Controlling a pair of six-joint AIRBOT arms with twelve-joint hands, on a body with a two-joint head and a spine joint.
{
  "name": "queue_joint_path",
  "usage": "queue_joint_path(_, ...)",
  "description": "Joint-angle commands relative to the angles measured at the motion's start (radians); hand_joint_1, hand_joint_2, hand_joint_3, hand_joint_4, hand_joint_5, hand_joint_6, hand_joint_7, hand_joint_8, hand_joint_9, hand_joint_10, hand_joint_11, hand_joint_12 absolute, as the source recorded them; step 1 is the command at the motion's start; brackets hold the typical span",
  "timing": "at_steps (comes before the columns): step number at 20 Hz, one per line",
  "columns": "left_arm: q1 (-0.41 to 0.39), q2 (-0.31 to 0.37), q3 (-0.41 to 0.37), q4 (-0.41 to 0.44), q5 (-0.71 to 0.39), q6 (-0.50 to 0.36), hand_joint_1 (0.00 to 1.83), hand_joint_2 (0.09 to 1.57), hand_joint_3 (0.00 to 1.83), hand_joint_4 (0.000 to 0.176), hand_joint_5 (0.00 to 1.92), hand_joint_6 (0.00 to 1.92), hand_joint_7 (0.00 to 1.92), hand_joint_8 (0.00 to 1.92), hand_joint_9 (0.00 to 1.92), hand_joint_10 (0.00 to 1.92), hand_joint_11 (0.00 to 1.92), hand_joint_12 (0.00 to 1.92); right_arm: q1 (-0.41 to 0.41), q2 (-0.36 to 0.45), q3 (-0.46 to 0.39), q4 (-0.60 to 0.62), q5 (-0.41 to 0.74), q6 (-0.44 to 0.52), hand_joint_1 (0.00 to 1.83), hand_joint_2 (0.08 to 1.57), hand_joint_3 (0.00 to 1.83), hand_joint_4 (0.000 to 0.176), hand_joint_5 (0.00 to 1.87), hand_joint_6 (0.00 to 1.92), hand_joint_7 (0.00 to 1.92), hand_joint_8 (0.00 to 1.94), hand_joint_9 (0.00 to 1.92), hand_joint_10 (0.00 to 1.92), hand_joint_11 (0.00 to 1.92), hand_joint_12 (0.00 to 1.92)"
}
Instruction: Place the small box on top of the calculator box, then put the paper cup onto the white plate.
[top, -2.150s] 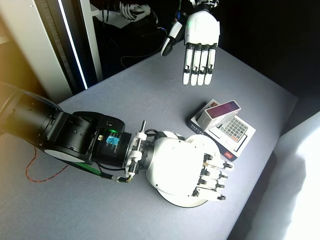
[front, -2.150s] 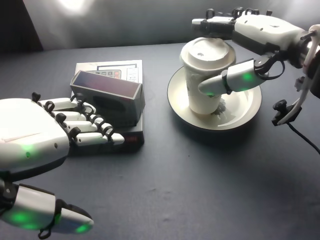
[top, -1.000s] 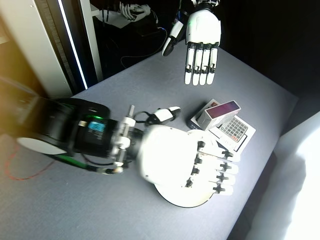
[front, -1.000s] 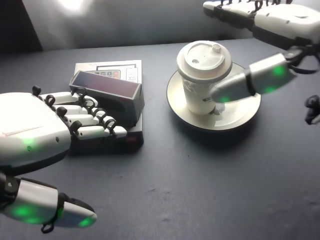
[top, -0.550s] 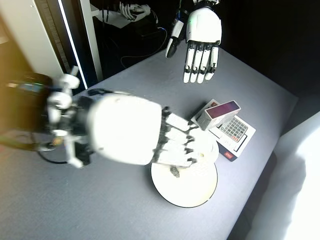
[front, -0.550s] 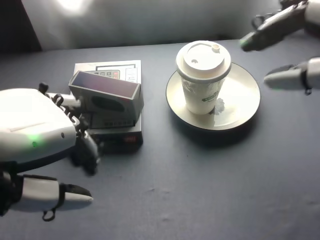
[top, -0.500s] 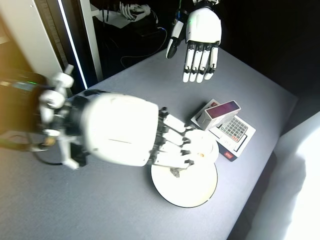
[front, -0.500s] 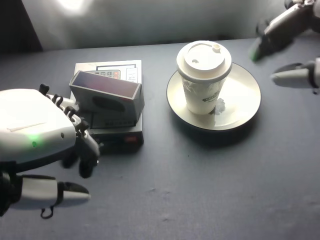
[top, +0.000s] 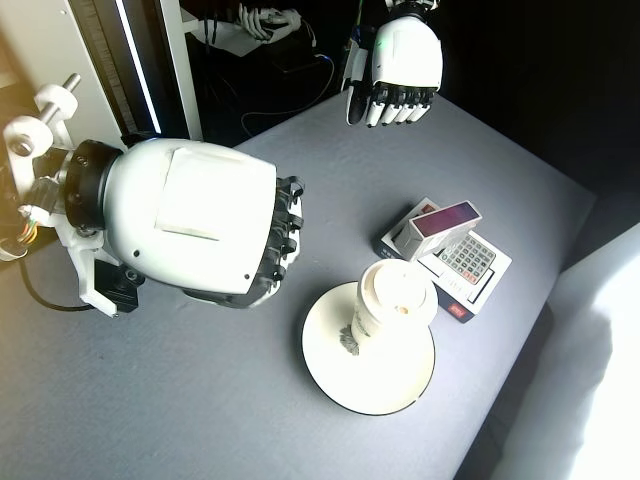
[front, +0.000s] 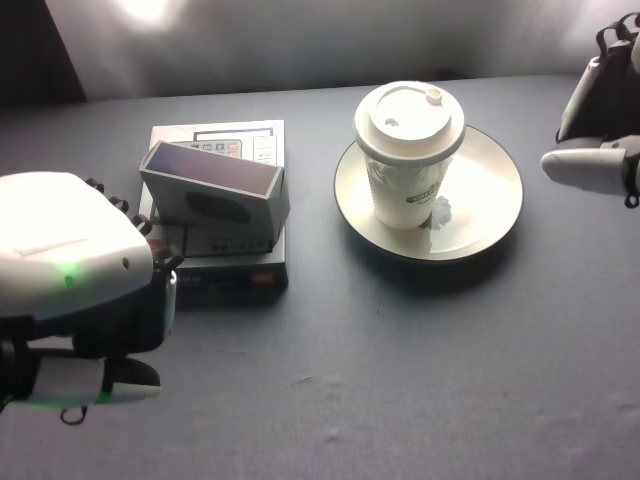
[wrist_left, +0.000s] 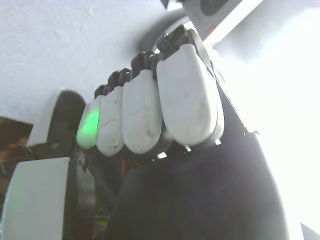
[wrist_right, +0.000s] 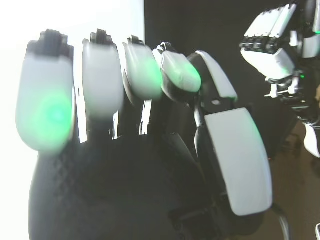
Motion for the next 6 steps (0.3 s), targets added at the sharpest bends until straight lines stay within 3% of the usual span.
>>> queue_joint_path(1,-0.016,0.01,0.006,-0.013,-0.08,0.002,1.12,1.27,0.0,0.176,1.29,1.92,1.43,1.92,1.48,1.92,1.5,1.92,0.012,0.014,-0.001,0.024,0.104,0.008,0.98,1.41,0.0,0.0,1.61,1.92,1.7,1.94,1.79,1.92,1.88,1.92)
queue_joint_path(2,-0.022,0.011,0.009,-0.015,-0.08,0.002,1.08,1.26,0.0,0.176,1.24,1.92,1.37,1.92,1.41,1.92,1.42,1.92,0.012,0.013,-0.001,0.019,0.104,0.01,1.0,1.4,0.0,0.0,1.59,1.92,1.69,1.94,1.77,1.92,1.87,1.92)
queue_joint_path(6,-0.055,0.01,0.012,-0.012,-0.061,0.002,1.09,1.28,0.0,0.176,1.28,1.92,1.38,1.92,1.41,1.92,1.42,1.92,0.012,0.011,-0.007,-0.118,0.124,0.087,1.08,1.37,0.0,0.0,1.55,1.92,1.66,1.94,1.75,1.92,1.85,1.92)
